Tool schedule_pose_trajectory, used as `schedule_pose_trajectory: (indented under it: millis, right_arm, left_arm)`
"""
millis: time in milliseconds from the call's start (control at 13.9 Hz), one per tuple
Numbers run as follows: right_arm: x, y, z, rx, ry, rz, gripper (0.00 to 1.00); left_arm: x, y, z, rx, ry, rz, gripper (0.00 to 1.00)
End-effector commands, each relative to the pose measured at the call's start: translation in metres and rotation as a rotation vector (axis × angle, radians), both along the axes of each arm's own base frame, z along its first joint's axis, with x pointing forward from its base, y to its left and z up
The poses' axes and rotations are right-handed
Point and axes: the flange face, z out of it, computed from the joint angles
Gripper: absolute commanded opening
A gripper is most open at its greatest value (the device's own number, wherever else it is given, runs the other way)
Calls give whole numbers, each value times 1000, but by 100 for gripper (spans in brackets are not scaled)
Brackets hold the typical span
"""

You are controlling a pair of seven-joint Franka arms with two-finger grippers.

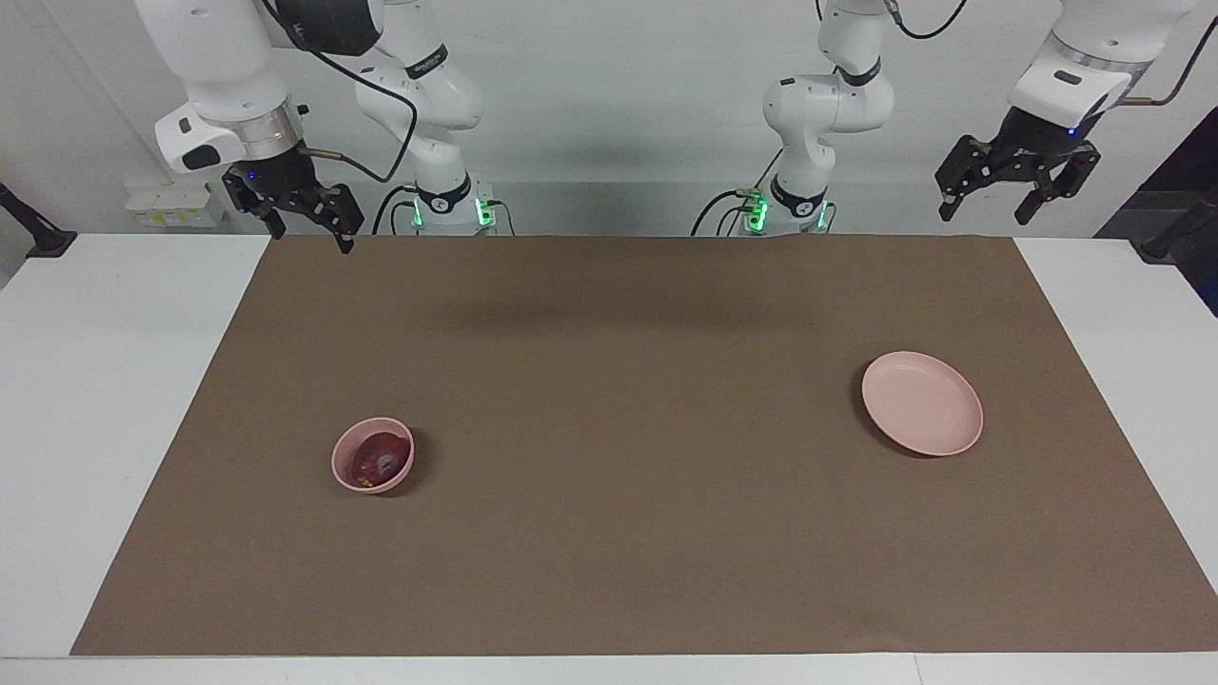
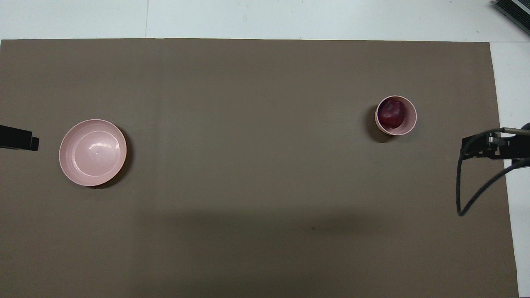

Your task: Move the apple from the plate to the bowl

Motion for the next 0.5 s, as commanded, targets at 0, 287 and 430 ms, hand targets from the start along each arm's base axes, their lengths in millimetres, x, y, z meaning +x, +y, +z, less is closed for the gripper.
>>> schedule_pose_trajectory:
  millis: [0, 287, 430]
  right_arm:
    - [-1, -1, 7, 23, 6, 15, 100]
    - [0, -7, 6, 24, 3, 24, 100]
    - [0, -14, 6, 25, 3, 18, 100]
  left_arm:
    - [-4, 4, 6, 11, 2, -1, 100]
    - [-5, 2, 5, 9, 5, -1, 100]
    - [-5, 1, 6, 11, 3, -4, 100]
